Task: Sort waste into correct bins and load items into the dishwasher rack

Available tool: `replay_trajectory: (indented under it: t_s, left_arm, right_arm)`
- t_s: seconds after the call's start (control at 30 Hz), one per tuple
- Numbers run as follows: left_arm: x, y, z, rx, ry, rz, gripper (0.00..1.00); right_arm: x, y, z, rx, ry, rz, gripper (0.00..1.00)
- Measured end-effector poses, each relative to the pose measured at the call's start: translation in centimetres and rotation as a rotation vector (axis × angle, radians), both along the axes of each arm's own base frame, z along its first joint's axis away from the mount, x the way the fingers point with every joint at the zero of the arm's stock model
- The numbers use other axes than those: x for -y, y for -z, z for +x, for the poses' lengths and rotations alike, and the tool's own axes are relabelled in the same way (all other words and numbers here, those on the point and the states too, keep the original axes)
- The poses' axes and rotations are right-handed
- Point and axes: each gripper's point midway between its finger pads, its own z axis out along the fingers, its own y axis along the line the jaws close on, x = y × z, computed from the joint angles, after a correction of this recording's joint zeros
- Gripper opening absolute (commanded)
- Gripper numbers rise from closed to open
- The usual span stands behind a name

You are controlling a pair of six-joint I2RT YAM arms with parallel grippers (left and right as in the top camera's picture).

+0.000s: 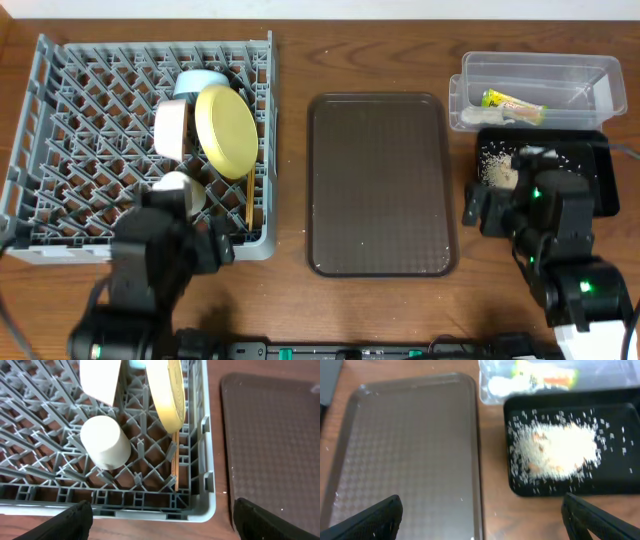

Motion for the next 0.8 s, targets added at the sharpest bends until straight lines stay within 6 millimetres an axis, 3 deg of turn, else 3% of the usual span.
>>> replay_trajectory:
  t_s: [0.23, 0.8]
  left_arm:
    - [-0.2, -1.5, -1.1, 0.093, -0.001, -0.014, 0.92]
    - [-0.2, -1.5, -1.1, 0.093, -0.001, -0.013, 0.93]
  right_arm:
    - [0.4, 1.8, -2.4, -0.103, 0.005, -0.016, 0.99]
    - [0.5, 2.2, -3.0, -0.128, 0.009, -0.024, 0.99]
